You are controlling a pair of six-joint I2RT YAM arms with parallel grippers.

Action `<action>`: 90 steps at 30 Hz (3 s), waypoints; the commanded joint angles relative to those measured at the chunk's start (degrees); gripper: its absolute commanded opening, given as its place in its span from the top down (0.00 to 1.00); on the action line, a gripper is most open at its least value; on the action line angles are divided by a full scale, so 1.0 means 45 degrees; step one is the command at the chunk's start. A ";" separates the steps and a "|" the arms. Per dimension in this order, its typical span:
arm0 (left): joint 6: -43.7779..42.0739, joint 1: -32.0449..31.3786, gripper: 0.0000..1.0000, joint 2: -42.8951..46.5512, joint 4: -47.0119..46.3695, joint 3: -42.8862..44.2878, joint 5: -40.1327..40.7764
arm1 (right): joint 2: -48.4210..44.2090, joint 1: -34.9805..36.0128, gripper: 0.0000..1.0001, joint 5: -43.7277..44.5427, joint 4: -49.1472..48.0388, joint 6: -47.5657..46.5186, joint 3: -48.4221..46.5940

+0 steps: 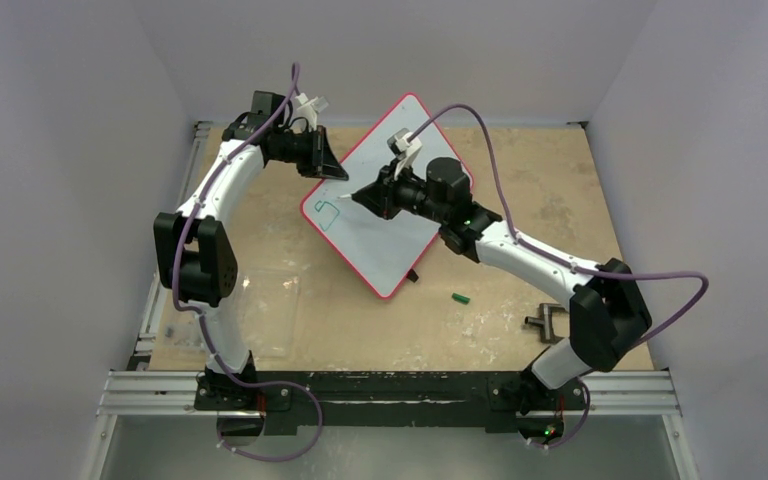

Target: Write a sentence on the whiteboard

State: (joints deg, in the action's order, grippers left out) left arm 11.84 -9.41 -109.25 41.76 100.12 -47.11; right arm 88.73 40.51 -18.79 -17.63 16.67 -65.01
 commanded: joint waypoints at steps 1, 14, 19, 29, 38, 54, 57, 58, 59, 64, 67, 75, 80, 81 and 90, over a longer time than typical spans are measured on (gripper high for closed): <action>-0.1048 -0.0322 1.00 0.0687 0.0089 -0.0240 0.0361 | -0.0731 -0.0467 1.00 0.0315 -0.0742 0.0389 0.0386; -0.1413 -0.0445 1.00 0.0705 0.0074 -0.0340 -0.0243 | -0.1491 -0.1220 1.00 0.0624 -0.1277 0.0149 0.1618; -0.1444 -0.0522 1.00 0.0702 0.0087 -0.0335 -0.0118 | -0.1413 -0.1252 1.00 0.0602 -0.1379 0.0120 0.1583; -0.1400 -0.0677 1.00 0.0732 0.0174 -0.0296 0.0137 | -0.0832 -0.1274 1.00 -0.0080 -0.1887 0.0165 0.1164; -0.1400 -0.0741 1.00 0.0781 0.0207 -0.0308 0.0177 | -0.0114 -0.1227 1.00 -0.0911 -0.2567 0.1192 0.0694; -0.1495 -0.0761 1.00 0.0743 0.0329 -0.0233 0.0283 | 0.1103 -0.0575 1.00 -0.1154 -0.2513 0.1474 -0.0382; -0.1497 -0.0775 1.00 0.0728 0.0349 -0.0221 0.0294 | 0.1231 -0.0547 1.00 -0.1072 -0.2413 0.1475 -0.0424; -0.1497 -0.0765 1.00 0.0724 0.0349 -0.0224 0.0294 | 0.1270 -0.0546 1.00 -0.1061 -0.2401 0.1458 -0.0429; -0.1497 -0.0761 1.00 0.0741 0.0359 -0.0213 0.0294 | 0.1309 -0.0548 1.00 -0.1033 -0.2368 0.1427 -0.0425; -0.1517 -0.0761 1.00 0.0704 0.0368 -0.0209 0.0313 | 0.1449 -0.0546 1.00 -0.0371 -0.1868 0.1124 -0.0487; -0.1504 -0.0761 1.00 0.0704 0.0364 -0.0193 0.0306 | 0.1512 -0.0566 1.00 -0.0020 -0.1550 0.1051 -0.0582; -0.1514 -0.0761 1.00 0.0724 0.0367 -0.0188 0.0294 | 0.1652 -0.0668 1.00 0.0682 -0.0941 0.0862 -0.1058; -0.1497 -0.0761 1.00 0.0695 0.0394 -0.0165 0.0294 | 0.1501 -0.0668 1.00 0.0870 -0.0595 0.0693 -0.1262; -0.1507 -0.0761 1.00 0.0676 0.0418 -0.0164 0.0308 | 0.1399 -0.0673 1.00 0.0900 -0.0568 0.0638 -0.1247; -0.1502 -0.0758 1.00 0.0685 0.0424 -0.0167 0.0294 | 0.0725 -0.0612 1.00 0.0366 -0.0674 0.0755 -0.1068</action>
State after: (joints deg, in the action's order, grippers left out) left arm 10.90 -10.48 -107.61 41.74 99.48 -46.68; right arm 94.78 37.76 -16.38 -20.10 20.49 -68.47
